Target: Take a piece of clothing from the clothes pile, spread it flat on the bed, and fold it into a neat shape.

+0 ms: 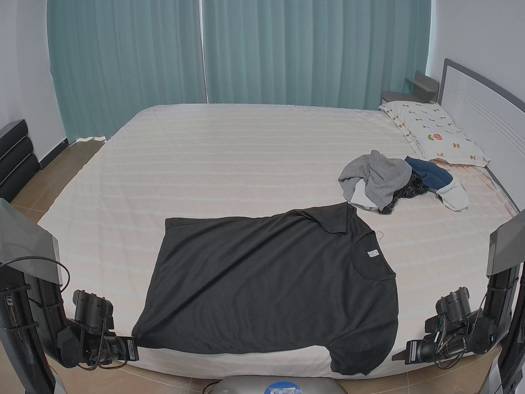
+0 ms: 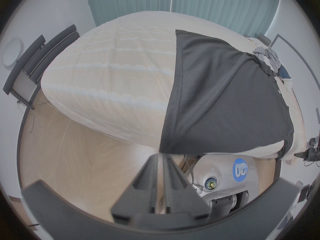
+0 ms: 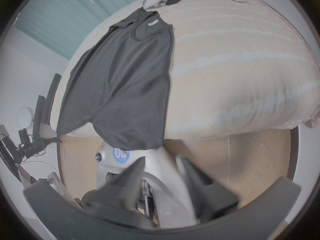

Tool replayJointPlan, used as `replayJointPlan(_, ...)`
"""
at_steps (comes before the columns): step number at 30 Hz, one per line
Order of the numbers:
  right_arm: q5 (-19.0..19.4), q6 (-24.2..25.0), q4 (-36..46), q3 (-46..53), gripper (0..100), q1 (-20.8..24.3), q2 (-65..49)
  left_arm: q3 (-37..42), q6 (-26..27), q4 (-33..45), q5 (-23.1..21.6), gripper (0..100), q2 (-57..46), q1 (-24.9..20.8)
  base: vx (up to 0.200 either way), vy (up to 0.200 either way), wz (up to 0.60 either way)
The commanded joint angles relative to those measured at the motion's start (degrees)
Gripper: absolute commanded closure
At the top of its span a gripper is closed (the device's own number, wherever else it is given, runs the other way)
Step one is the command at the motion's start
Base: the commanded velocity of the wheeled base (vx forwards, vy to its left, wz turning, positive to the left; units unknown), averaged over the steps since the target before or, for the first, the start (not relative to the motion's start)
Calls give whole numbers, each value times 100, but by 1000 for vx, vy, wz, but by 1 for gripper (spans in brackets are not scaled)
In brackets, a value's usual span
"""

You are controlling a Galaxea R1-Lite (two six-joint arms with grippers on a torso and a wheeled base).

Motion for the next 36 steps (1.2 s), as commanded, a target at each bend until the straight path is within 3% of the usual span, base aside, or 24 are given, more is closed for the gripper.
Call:
replayJointPlan(1, 43, 89, -207, 99, 0, -17, 87, 13, -67, -68, -97, 0, 35, -61, 0, 0, 0)
replayJointPlan(4, 69, 204, -374, 99, 0, -78, 25, -4, -173, -226, -106, 0, 17, -61, 0, 0, 0)
replayJointPlan(13, 456, 1329, -1490, 99, 0, -166, -71, -92, -357, -876, -440, 0, -563, 27, 0, 0, 0)
replayJointPlan(22, 473, 1663, -1701, 99, 0, -166, -115, -329, -946, -973, -748, 0, -686, 27, 0, 0, 0)
replayJointPlan(30, 465, 2172, -2246, 99, 0, -166, -62, -338, -1069, -990, -844, 0, -616, 62, 0, 200, 0)
replayJointPlan(36, 465, 2199, -2308, 99, 0, -175, -27, -347, -1069, -999, -853, 0, -607, 71, 0, 133, 0)
